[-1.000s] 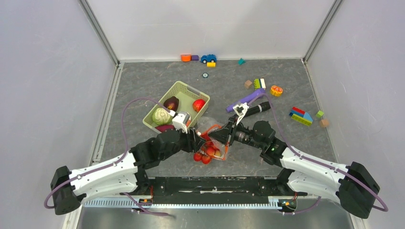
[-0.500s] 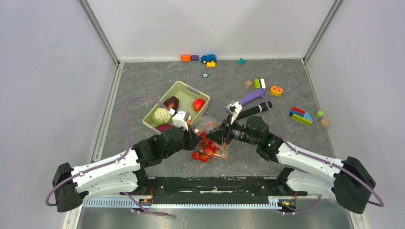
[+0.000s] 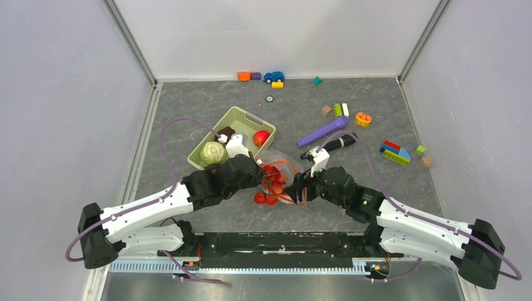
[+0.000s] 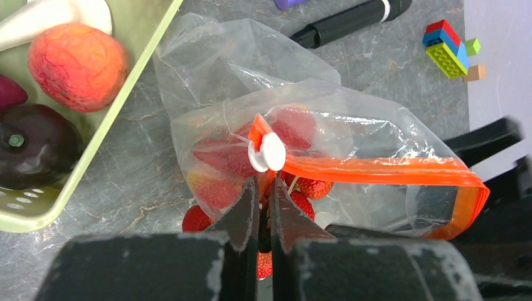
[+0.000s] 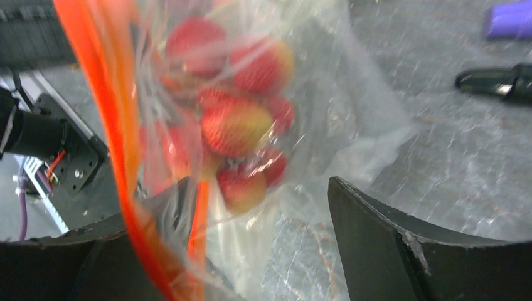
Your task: Place the food in the zip-top bag and seal the zipper
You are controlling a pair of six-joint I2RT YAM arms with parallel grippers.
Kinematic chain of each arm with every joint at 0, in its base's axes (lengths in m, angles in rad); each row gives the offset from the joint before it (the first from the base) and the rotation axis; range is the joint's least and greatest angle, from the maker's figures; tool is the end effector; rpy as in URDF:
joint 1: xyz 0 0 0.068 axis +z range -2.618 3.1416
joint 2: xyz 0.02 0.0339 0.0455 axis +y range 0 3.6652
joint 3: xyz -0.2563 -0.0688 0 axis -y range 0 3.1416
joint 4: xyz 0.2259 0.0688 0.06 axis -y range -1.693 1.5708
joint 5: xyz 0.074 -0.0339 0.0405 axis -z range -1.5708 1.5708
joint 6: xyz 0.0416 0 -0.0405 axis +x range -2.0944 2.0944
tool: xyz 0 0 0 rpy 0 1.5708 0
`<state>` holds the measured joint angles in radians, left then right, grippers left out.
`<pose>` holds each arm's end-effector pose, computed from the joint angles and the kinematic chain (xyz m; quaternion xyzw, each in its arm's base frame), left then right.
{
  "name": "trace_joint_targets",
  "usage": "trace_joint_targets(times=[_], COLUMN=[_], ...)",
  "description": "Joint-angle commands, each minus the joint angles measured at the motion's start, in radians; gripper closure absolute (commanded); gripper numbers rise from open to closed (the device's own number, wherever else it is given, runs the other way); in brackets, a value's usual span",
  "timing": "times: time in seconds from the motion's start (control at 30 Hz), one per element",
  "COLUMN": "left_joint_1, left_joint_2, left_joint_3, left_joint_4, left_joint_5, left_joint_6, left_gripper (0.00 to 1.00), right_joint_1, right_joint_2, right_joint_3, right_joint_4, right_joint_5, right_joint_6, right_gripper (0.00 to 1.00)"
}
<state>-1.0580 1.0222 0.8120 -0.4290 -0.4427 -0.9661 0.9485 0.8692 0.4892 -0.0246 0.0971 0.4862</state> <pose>0.1182 -0.1737 0.2772 -0.0585 0.8753 -0.2676 0.3986 0.1156 0.1542 0.2358 -0.1650 0.8177 0.3310 0.4411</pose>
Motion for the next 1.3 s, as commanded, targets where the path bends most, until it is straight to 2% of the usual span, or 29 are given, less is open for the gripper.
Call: trace_joint_targets(times=[0.0, 0.1, 0.17, 0.2, 0.27, 0.33, 0.43, 0.8, 0.93, 1.1, 1.27], left_joint_1=[-0.012, -0.014, -0.014, -0.015, -0.016, -0.014, -0.015, -0.015, -0.014, -0.017, -0.026], left_joint_2=[0.034, 0.044, 0.045, 0.046, 0.046, 0.046, 0.033, -0.072, -0.076, 0.023, 0.058], left_joint_3=[0.086, 0.105, 0.117, 0.125, 0.137, 0.142, 0.142, 0.078, 0.023, 0.004, 0.011], left_joint_4=[-0.010, -0.009, -0.010, -0.010, -0.010, -0.010, -0.004, 0.139, 0.195, 0.239, 0.269], left_joint_5=[-0.083, -0.106, -0.125, -0.131, -0.140, -0.139, -0.131, -0.048, -0.091, -0.150, -0.330], left_joint_6=[-0.074, -0.079, -0.076, -0.072, -0.060, -0.061, -0.072, -0.216, -0.304, -0.430, -0.504], left_gripper=[0.98, 0.98, 0.98, 0.98, 0.98, 0.98, 0.98, 0.98, 0.98, 0.98, 0.98], right_joint_1=[0.059, 0.073, 0.084, 0.086, 0.085, 0.085, 0.085, 0.091, 0.114, 0.171, 0.220], right_joint_2=[-0.009, -0.017, -0.035, -0.044, -0.067, -0.083, -0.080, 0.150, 0.158, 0.181, 0.236], right_joint_3=[-0.051, -0.096, -0.122, -0.136, -0.162, -0.182, -0.198, -0.216, -0.183, -0.149, -0.136], right_joint_4=[-0.040, -0.041, -0.038, -0.035, -0.029, -0.018, 0.005, 0.230, 0.254, 0.281, 0.291], right_joint_5=[0.109, 0.130, 0.135, 0.141, 0.171, 0.197, 0.194, 0.098, 0.102, 0.111, 0.134], right_joint_6=[0.097, 0.158, 0.176, 0.185, 0.208, 0.221, 0.222, 0.155, 0.116, 0.106, 0.105], right_gripper=[0.18, 0.19, 0.26, 0.35, 0.62, 0.81, 1.00, 1.00, 1.00, 1.00, 1.00])
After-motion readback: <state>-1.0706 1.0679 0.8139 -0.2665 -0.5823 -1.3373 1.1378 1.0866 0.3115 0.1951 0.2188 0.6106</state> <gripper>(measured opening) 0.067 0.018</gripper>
